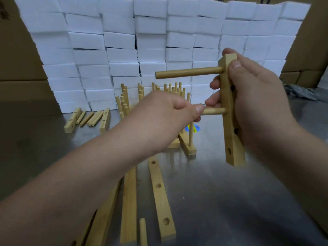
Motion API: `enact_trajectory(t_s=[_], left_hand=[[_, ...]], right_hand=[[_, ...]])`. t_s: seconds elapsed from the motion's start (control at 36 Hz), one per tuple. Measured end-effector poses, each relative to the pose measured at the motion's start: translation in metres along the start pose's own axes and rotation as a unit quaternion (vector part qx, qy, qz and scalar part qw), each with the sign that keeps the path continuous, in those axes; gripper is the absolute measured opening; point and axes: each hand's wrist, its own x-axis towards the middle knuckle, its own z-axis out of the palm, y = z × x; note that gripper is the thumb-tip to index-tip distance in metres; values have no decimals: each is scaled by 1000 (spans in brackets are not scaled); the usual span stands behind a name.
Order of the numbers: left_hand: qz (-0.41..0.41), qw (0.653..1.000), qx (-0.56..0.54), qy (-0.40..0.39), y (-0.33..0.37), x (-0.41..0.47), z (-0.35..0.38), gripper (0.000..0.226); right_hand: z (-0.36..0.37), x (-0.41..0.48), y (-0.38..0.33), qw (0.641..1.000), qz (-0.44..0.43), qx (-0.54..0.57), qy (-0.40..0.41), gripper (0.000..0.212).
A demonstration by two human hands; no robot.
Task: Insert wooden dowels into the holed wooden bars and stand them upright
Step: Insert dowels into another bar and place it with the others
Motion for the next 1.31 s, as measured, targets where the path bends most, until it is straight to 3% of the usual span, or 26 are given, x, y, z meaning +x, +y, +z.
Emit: enact_trajectory(t_s=[0.14, 0.25, 0.31, 0.36, 0.42, 0.47, 0.56, 0.61, 0.72, 0.81, 1.0, 1.06, 1.11, 1.22, 1.31], left_hand=[[-3, 997, 9, 77, -3, 6, -10, 32], [11, 990, 84, 111, -1, 7, -18, 32], [17, 979, 166, 119, 0, 8, -22, 31], [22, 943, 298, 146, -1, 10, -29, 40], [43, 875, 452, 168, -2, 7, -35, 41], [70, 830, 546, 90, -2, 0, -35, 33], [92, 839, 490, -217, -9, -18, -31, 35], [74, 801, 453, -384, -18, -29, -31, 31], [79, 738, 453, -493, -43, -43, -20, 22], [93, 703, 486, -511, -50, -51, -7, 25], [149, 719, 508, -452, -44, -54, 7, 28], [158, 739, 482, -442, -37, -53, 9, 27], [148, 794, 440, -393, -28, -54, 4, 24], [111, 920, 305, -220, -5, -50, -20, 31], [95, 976, 172, -90, 2, -36, -26, 27]], right_hand=[[-2, 2, 4, 996, 78, -13, -36, 49], [5, -6, 9, 992, 70, -85, -65, 19], [9, -7, 12, 992, 71, -89, -57, 24], [8, -4, 13, 993, 84, -80, -32, 25], [3, 1, 14, 992, 106, -63, -7, 24], [-2, 5, 14, 992, 124, -38, 12, 24], [-3, 7, 15, 990, 140, -15, 22, 24], [0, 7, 16, 990, 143, -3, 16, 25], [5, 4, 16, 992, 129, 1, -6, 27], [7, 2, 16, 992, 128, 2, -13, 26], [7, 1, 18, 991, 134, -6, -14, 25], [7, 2, 18, 990, 139, -2, -14, 24], [7, 3, 18, 989, 150, 13, -10, 23], [5, 6, 17, 984, 172, 43, 6, 26], [3, 8, 18, 983, 179, 44, 12, 26]])
